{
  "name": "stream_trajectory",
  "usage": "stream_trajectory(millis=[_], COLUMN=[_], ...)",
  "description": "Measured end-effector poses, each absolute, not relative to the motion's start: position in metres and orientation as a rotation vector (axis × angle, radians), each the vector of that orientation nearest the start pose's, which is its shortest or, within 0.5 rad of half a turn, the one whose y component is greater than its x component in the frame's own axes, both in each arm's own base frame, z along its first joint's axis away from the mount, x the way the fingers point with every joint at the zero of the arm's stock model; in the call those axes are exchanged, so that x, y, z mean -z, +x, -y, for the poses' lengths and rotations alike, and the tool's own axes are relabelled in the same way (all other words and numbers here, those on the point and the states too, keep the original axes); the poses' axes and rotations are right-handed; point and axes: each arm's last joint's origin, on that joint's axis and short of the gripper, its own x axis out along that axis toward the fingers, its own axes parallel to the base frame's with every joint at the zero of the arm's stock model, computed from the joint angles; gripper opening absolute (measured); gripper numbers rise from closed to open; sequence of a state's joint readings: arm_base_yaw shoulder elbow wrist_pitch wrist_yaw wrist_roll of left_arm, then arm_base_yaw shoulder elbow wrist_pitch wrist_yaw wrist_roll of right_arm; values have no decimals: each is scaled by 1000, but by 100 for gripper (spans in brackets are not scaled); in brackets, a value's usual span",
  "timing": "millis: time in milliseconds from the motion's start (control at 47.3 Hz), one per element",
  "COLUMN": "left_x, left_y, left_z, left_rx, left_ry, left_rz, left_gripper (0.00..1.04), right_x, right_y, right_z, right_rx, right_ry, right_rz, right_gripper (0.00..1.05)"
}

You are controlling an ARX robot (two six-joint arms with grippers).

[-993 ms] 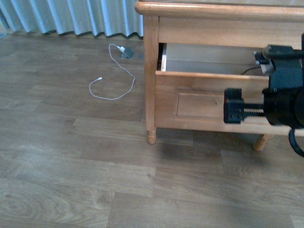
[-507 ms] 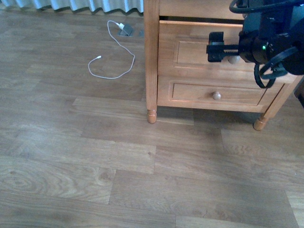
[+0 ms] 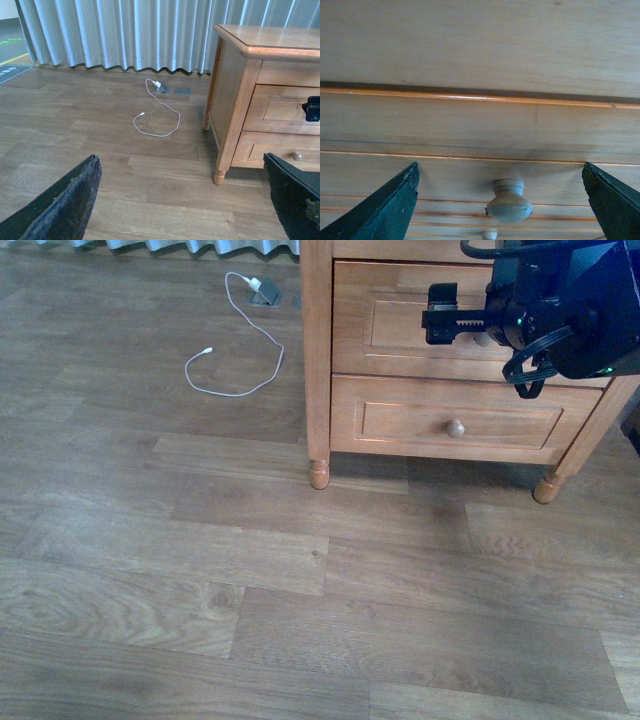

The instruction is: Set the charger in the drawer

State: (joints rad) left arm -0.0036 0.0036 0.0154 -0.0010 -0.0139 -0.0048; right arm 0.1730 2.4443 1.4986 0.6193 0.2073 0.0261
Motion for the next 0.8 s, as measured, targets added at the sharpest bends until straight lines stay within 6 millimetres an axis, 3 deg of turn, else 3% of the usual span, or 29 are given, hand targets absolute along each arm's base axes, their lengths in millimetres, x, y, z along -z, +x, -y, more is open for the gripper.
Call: stream_trajectory(millis=[169, 317, 380, 528, 803], left_x=[-168, -168, -168, -168, -168], left_y=[97, 97, 97, 97, 97], left_z=[0, 0, 0, 0, 0], left_rx=[-10, -10, -10, -10, -10], left_ry=[-5, -5, -5, -5, -5], left_rz=[11, 11, 11, 11, 11], left_gripper=[99, 99, 99, 99, 99], right_x=[-86, -120, -152, -196, -221], right_y=[469, 423, 386, 304, 199], right_z=[-77, -71, -65, -52, -33], right_rx=[-7, -56, -86, -105, -83], right_ry=[-4, 22, 45, 108, 188], right_rz=[-345, -324, -290, -272, -227], right_gripper=[96, 96, 96, 96, 96])
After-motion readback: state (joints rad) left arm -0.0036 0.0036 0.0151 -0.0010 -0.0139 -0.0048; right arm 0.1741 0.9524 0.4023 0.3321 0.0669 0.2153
